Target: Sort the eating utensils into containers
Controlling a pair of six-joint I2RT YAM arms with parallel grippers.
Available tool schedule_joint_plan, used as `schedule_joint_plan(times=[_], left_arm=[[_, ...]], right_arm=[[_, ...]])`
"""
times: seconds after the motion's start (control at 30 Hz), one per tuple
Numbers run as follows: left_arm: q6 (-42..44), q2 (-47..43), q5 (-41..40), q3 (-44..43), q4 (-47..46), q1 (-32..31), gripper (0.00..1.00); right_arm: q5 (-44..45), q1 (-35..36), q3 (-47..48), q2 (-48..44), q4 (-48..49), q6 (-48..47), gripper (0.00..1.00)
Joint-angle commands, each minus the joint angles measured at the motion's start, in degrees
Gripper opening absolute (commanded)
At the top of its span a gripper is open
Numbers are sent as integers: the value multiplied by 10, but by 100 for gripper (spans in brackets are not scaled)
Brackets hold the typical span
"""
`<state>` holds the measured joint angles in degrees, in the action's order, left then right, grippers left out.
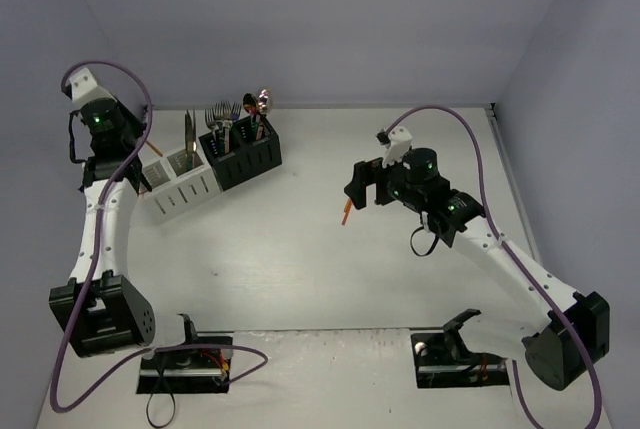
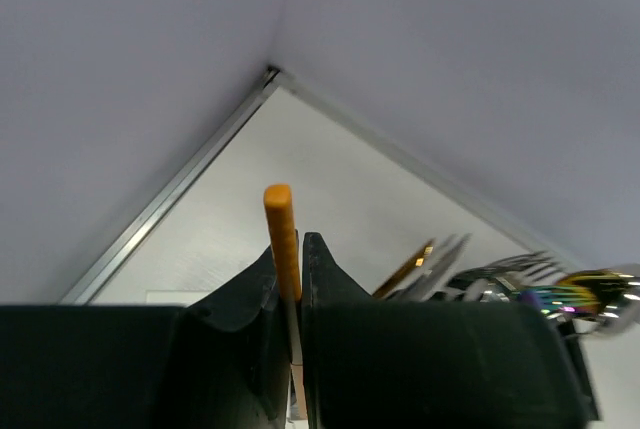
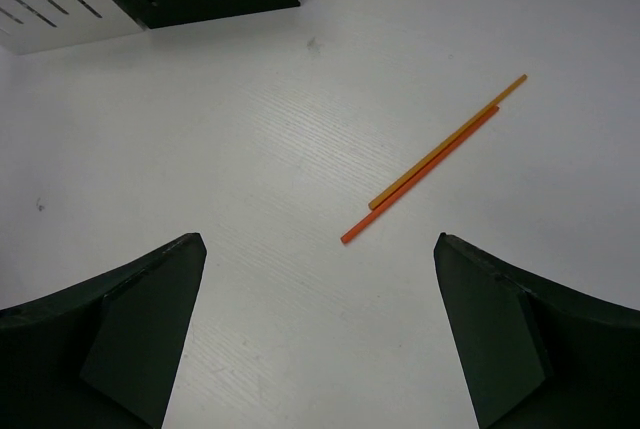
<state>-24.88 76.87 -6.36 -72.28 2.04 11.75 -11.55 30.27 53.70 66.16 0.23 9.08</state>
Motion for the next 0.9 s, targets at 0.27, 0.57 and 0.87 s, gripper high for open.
schedule_joint_plan(times=[0.27, 0.57, 0.87], left_arm=[[26, 44, -66, 99, -145, 17, 0], [48, 17, -62, 156, -154, 16, 33], [54, -63, -59, 111, -12, -1, 77]], right_arm=[[0, -17, -9, -22, 14, 4, 97], [45, -17, -6, 13, 14, 34, 98], [144, -17, 35, 135, 2, 129, 98]])
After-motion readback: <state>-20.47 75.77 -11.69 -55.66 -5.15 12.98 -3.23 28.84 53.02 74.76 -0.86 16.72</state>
